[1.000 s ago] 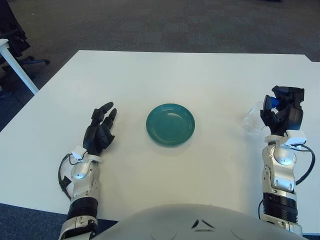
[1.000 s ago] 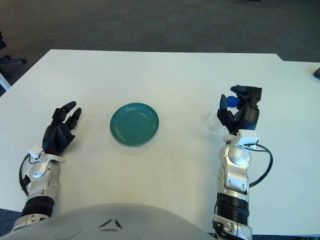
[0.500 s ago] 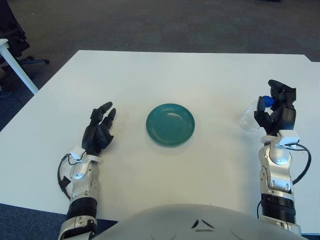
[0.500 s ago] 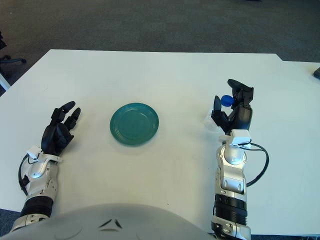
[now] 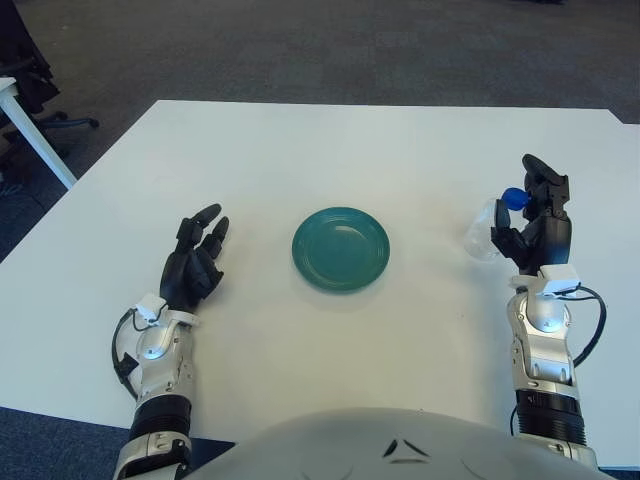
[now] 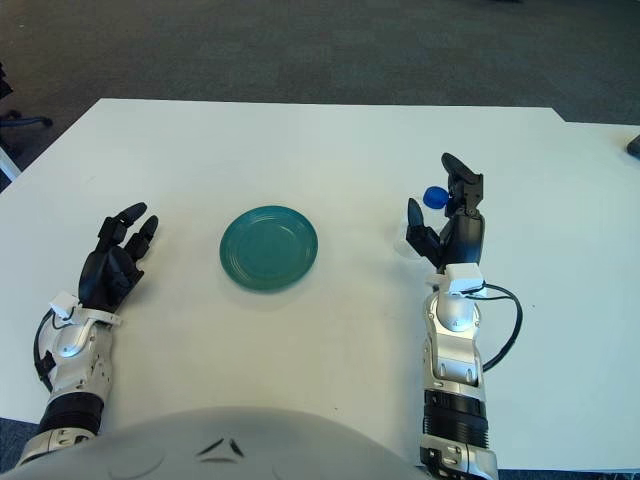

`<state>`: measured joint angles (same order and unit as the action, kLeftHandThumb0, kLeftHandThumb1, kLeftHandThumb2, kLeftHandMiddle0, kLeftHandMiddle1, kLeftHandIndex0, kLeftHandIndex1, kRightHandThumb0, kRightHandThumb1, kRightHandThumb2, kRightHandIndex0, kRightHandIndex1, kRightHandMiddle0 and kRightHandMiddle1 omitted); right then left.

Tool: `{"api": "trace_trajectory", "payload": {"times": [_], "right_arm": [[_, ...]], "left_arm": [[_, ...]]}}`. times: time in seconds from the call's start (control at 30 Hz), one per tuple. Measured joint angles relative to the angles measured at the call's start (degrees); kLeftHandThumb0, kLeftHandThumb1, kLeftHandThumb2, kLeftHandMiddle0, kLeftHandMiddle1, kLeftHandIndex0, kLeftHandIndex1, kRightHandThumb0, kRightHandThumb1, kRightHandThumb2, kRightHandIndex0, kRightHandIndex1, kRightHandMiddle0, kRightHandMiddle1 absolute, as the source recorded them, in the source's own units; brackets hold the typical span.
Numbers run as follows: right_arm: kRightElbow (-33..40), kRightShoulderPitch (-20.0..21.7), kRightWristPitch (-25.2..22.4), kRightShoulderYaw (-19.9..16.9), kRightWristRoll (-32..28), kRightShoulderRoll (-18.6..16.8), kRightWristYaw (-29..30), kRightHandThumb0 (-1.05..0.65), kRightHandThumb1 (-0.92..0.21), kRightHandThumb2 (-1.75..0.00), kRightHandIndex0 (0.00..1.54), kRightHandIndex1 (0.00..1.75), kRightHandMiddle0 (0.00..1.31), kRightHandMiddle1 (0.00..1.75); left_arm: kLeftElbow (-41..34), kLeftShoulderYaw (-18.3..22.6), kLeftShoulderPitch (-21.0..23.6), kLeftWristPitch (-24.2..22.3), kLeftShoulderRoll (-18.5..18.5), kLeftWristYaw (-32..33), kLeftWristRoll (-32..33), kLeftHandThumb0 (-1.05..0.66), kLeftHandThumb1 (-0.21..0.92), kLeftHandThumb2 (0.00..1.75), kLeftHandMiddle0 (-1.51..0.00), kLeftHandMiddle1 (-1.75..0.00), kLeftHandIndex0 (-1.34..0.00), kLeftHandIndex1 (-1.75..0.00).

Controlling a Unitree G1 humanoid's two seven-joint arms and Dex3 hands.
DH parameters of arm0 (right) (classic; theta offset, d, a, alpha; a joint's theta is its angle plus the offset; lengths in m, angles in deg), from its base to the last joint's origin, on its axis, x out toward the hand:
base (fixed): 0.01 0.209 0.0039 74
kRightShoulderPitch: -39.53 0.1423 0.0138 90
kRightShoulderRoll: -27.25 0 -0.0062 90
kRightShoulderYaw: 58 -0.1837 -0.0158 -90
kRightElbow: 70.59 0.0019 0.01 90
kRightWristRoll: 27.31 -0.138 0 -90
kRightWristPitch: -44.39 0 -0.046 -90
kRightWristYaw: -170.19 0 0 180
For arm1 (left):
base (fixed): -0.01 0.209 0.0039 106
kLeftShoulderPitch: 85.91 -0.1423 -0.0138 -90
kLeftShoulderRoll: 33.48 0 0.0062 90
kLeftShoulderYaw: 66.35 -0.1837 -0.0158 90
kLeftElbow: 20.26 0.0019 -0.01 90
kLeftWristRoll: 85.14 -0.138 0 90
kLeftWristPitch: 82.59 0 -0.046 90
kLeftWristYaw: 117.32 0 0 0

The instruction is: Put the bottle into the plate.

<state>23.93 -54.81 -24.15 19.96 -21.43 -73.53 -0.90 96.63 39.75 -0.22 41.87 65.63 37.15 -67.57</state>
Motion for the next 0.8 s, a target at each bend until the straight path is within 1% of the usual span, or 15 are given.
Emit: {"api": "trace_trajectory", "payload": {"times": [0.13,0.43,0.6,0.8], "right_arm": [[0.01,-0.39,0.02,0.57,1.17,0.36,-0.04,-1.03,-0.92,-0.67,0.19,0.00,0.00,0.38],[0.40,-1.63,-1.22,1.68,3.71,1.13,-0.54,-1.05,-0.92,-0.70,0.14,0.00,0.00,0.26],[0.56,-1.83,-2.04,2.34,4.29,1.18,-1.03,-1.05,-0.92,-0.70,0.13,0.00,0.00,0.25],[0.60,-1.91,-2.12,2.57,4.45,1.42,-1.22,-1.05,-0.92,-0.70,0.13,0.00,0.00,0.28]], "left_arm": [[0.05,0.17,0.00,-0.03,-0.09,-0.34,0.11,-0.90,0.92,0.97,-0.29,0.00,0.00,-0.74],[0.17,0.57,-0.04,-0.28,-0.32,-0.75,0.25,-0.90,0.92,0.97,-0.29,0.00,0.00,-0.74],[0.20,0.77,-0.08,-0.42,-0.41,-0.85,0.37,-0.90,0.92,0.97,-0.29,0.00,0.00,-0.74],[0.20,0.91,-0.12,-0.44,-0.49,-1.20,0.47,-0.90,0.92,0.97,-0.29,0.00,0.00,-0.74]]}}
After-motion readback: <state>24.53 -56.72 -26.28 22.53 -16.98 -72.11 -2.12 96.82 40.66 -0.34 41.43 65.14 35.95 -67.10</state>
